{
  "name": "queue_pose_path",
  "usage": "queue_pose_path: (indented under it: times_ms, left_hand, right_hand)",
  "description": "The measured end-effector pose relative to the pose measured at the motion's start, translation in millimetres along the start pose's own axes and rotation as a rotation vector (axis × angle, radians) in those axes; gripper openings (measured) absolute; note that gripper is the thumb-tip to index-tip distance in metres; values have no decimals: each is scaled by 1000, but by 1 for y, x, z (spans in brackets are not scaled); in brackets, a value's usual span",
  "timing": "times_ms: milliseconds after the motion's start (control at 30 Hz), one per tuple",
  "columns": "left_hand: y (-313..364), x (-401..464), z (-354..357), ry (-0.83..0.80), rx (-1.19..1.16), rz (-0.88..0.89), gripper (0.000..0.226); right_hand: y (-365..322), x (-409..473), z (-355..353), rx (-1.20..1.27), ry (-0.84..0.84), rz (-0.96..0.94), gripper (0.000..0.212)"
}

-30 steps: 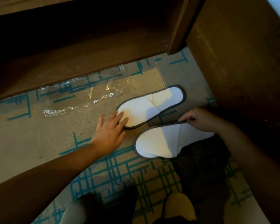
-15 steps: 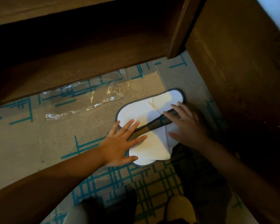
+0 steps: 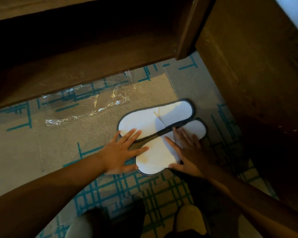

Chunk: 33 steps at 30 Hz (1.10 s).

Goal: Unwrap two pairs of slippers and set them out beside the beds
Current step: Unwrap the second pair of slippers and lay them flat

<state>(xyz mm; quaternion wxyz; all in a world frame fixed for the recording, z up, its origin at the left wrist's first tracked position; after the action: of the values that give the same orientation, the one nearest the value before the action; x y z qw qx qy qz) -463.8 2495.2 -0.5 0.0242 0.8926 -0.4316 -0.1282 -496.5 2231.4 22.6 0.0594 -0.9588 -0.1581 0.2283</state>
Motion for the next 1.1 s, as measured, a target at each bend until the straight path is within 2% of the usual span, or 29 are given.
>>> queue_pose_path:
  times_ms: [100, 167, 233, 333, 700, 833, 1100]
  left_hand:
    - [5, -2, -4, 5, -5, 40, 66]
    - [7, -3, -7, -87, -56, 49, 68]
    - [6, -4, -7, -148, -64, 59, 68]
    - [4, -3, -6, -134, -61, 78, 67]
    - [2, 3, -16, -257, -117, 44, 67]
    - [6, 1, -12, -276, -85, 109, 70]
    - [9, 32, -23, -274, -88, 68, 67]
  right_hand:
    - [8, 7, -7, 20, 99, -26, 98]
    - [15, 18, -11, 17, 144, -14, 96]
    - [20, 28, -13, 32, 93, 16, 94]
    - [23, 35, -12, 55, 35, 39, 91]
    - [21, 32, -15, 105, 68, 92, 84]
    - [24, 32, -14, 121, 90, 90, 83]
    - [45, 40, -25, 135, 62, 129, 85]
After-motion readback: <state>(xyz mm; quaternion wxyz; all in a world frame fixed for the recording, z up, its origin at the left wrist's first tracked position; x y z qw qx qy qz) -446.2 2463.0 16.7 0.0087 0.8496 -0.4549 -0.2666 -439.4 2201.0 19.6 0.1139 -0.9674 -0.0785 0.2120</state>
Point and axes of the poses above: each hand's wrist, its own x-axis towards the middle knuckle, its own z-axis out of the palm, y = z × x, the point moved 2 cm from there along x, towards the middle knuckle, and after that the axes turned 10 degrees about y, right-handed, at the moved point
